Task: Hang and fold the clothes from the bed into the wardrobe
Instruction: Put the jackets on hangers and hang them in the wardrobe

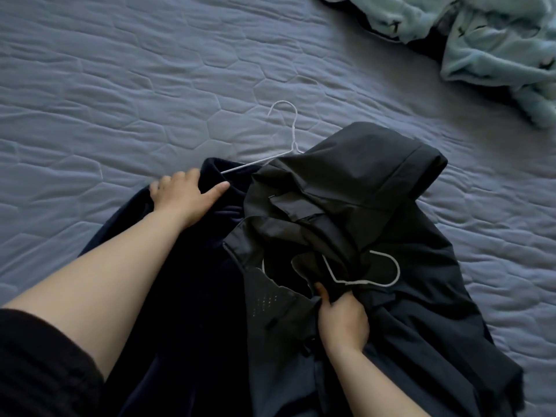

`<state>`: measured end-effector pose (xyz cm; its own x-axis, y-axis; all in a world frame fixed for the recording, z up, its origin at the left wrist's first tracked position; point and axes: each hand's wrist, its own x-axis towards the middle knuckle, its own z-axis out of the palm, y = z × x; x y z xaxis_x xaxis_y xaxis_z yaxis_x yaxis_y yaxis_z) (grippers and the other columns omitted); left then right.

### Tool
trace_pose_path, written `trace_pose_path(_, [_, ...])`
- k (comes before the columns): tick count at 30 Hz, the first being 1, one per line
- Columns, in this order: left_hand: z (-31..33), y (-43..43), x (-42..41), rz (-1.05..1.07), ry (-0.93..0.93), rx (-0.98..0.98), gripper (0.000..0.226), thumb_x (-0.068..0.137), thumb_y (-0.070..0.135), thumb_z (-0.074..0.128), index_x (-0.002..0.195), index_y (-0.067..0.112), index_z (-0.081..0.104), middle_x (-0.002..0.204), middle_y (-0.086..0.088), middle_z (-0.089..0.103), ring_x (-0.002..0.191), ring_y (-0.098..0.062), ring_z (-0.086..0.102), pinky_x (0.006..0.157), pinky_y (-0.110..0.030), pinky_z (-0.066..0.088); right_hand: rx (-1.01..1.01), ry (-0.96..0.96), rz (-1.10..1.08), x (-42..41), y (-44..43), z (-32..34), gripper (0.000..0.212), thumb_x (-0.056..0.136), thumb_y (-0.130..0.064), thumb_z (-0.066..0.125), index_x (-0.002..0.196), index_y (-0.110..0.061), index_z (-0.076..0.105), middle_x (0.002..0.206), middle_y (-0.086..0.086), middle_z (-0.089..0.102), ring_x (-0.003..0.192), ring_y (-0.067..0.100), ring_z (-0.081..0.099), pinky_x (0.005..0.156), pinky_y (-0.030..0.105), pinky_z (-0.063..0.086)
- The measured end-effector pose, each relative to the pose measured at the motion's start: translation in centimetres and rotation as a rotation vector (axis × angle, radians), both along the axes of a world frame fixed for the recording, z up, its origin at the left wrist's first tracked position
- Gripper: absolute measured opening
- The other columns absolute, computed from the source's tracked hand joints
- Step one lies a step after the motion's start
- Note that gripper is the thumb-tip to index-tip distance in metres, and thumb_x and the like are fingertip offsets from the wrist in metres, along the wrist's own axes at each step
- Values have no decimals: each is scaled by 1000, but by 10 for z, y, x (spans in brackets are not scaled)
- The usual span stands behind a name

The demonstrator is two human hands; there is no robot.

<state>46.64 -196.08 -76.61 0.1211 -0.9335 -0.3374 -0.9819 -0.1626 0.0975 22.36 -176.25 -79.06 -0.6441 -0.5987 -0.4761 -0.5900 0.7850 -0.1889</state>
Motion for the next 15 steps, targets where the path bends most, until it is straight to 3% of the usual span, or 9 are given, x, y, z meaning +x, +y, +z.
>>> trace_pose_path(7, [-2,51,-4,44,276,-179,48,88,58,50,107,16,66,108,-19,68,104,-38,61,81,-41,48,6,-18,-21,-6,2,-2,56,91,-57,51,104,-4,63,104,21,69,98,39,64,74,38,49])
trace_pose_path(9, [1,65,-2,78,342,-139,47,88,58,52,106,18,67,107,-16,69,103,-36,61,75,-36,44,8,-54,-26,-4,1,-3,55,91,-56,52,106,-4,63,107,21,68,100,39,64,75,38,49])
trace_pose_path(13, [23,83,0,97,422,-127,37,85,57,56,74,23,62,88,-8,70,89,-31,63,62,-30,34,-4,-195,-68,-1,2,6,51,91,-52,55,109,-5,64,111,20,68,105,40,62,79,39,48])
trace_pose_path(15, [38,91,-4,55,420,-114,37,85,57,55,70,23,58,84,-6,69,87,-31,63,62,-31,35,-36,-238,-123,-3,7,15,49,91,-50,57,109,-6,64,112,19,67,106,40,61,80,39,47])
